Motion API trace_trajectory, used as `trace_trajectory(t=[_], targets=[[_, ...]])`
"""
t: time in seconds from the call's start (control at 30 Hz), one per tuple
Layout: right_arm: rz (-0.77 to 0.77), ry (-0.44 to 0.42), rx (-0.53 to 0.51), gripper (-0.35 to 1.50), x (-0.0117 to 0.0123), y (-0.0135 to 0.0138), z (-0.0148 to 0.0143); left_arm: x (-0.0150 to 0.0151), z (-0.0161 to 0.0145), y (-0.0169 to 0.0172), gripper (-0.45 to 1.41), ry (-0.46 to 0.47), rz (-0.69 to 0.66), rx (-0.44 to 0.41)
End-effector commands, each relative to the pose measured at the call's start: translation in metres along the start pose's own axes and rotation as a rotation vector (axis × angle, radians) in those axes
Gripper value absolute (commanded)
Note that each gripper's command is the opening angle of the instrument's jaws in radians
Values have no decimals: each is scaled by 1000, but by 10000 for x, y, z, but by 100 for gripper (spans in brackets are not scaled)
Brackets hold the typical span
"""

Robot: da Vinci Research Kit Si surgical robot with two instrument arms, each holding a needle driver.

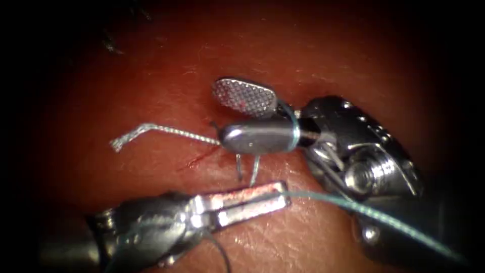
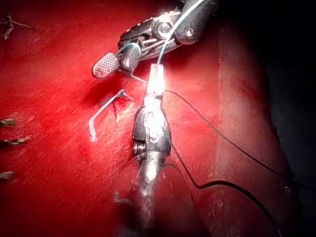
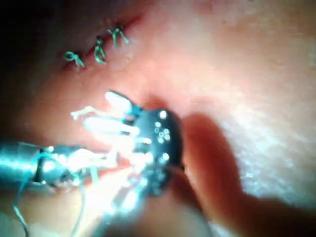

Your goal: Wound Closure

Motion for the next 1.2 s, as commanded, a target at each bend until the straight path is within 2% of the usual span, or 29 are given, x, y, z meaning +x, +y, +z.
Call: trace_trajectory(t=[0.03,0.3,0.47,0.73,0.87,1.07,1.2], targets=[[-12,-8,-3,61,-9,5,2,-7,2,4,-45,0,-3,2],[-205,-178,-142,69,-4,11,2,-4,-5,8,-45,-14,-5,2],[-252,-234,-170,73,-5,10,9,-4,-11,10,-45,-20,-6,4],[-407,-383,-241,73,-12,4,54,-4,-25,14,-45,-33,-10,7],[-513,-521,-295,71,-17,1,66,-4,-30,15,-45,-36,-16,6],[-534,-594,-315,69,-19,1,66,-5,-32,17,-45,-39,-15,8],[-536,-700,-343,64,-25,3,67,-6,-33,19,-45,-39,-19,8]])
